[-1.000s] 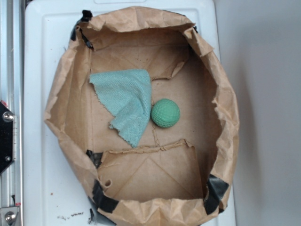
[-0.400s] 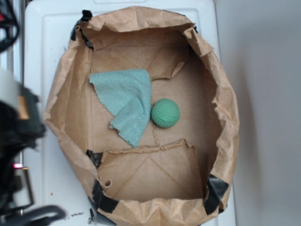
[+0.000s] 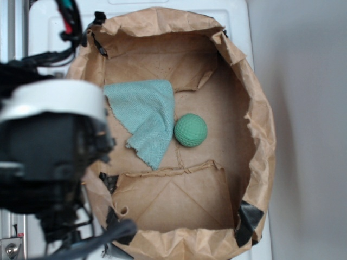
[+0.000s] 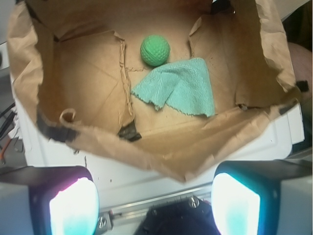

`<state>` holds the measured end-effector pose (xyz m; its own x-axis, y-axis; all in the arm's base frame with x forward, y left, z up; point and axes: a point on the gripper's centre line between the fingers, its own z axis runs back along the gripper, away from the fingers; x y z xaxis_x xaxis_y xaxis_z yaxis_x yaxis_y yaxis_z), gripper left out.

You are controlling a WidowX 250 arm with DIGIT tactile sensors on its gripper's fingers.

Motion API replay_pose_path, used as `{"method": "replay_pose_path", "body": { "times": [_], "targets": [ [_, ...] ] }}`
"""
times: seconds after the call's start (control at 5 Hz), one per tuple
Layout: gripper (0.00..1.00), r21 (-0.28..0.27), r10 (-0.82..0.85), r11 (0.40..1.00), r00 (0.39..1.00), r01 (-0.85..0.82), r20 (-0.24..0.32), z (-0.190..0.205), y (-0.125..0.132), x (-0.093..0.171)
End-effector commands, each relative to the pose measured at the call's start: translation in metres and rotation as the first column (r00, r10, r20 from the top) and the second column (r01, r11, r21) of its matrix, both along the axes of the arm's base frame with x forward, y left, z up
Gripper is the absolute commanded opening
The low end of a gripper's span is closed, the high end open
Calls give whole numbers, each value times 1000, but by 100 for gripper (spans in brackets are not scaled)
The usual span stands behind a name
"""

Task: Grab the blue cloth.

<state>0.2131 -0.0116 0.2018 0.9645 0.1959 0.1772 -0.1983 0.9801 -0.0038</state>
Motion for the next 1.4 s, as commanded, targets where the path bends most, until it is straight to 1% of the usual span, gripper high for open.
{"method": "replay_pose_path", "body": {
  "times": [0.0,0.2,0.4,0.6,0.8,1.0,1.2],
  "targets": [
    [100,45,43,998,999,-43,6,-10,8,17],
    [100,57,48,997,999,-48,7,-16,10,20],
    [100,54,27,998,1000,-26,-7,-18,9,16],
    [100,60,-5,998,1000,6,-11,-18,12,3],
    [100,69,26,997,1000,-26,-7,-23,19,12],
    [100,85,89,992,996,-88,-14,-29,28,33],
    [100,87,141,986,990,-140,-10,-30,33,50]
  ]
}}
